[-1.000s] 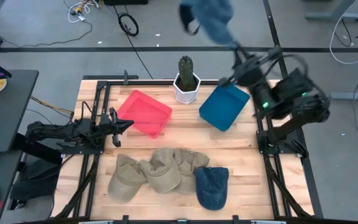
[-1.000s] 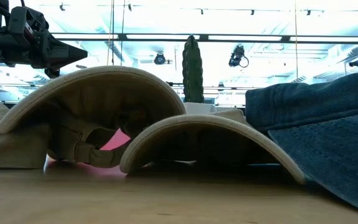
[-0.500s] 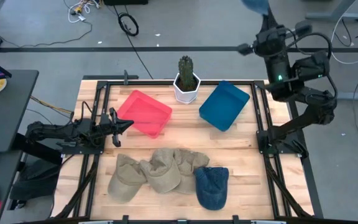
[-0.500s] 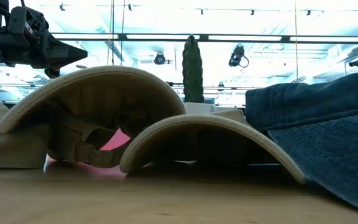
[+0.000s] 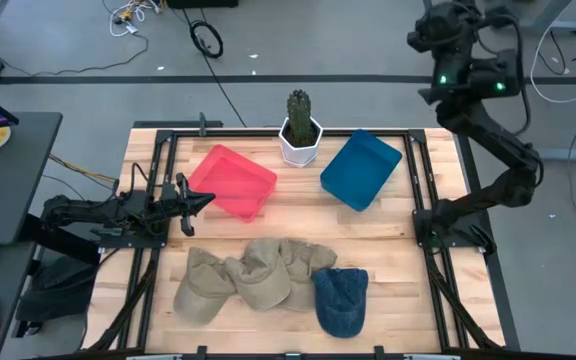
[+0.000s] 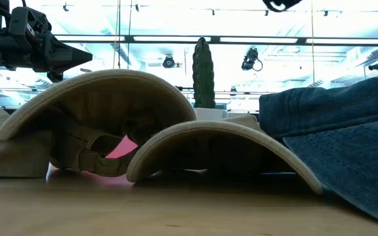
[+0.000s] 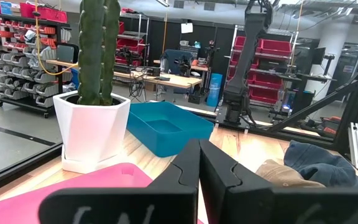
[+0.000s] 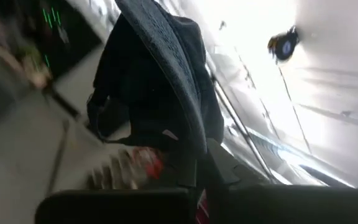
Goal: Pick & Place hat
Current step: Put the right blue cap into the blue bin
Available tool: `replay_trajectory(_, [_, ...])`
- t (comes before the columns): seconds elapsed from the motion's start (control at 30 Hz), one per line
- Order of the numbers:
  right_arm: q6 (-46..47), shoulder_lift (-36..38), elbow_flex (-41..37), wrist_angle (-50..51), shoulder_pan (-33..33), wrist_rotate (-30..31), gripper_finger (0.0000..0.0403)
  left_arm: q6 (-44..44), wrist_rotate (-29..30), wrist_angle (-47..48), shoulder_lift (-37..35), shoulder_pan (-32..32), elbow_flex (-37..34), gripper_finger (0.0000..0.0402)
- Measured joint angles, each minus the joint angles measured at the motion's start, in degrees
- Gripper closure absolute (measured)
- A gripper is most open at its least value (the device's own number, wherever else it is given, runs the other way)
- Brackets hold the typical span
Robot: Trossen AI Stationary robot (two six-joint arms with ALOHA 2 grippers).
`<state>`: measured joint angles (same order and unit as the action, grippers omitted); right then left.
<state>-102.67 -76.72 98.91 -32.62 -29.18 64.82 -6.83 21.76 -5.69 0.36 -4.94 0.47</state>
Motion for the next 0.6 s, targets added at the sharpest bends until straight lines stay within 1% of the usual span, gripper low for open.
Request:
replay_trajectory(0.1, [-0.4,-0.9,0.0,3.5,-3.9,3.9,0.0401,0.0,0.0,0.0,0.0,0.0,0.0,0.0396])
replay_trajectory(0.17, [1.3,-1.5,0.0,7.0,-5.9,4.5,0.0401,0.0,0.0,0.0,0.0,0.0,0.0,0.0396])
replay_trajectory(0.23, [2.2,-2.3,0.0,8.0,-7.2,4.6,0.0401,0.0,0.0,0.0,0.0,0.0,0.0,0.0396])
replay_trajectory(0.37, [2.4,-4.3,0.0,8.0,-8.1,4.1,0.0401,0.0,0.0,0.0,0.0,0.0,0.0,0.0396])
replay_trajectory(0.6, [6.3,-6.5,0.0,8.9,-8.9,4.7,0.0401,0.0,0.0,0.0,0.0,0.0,0.0,0.0396])
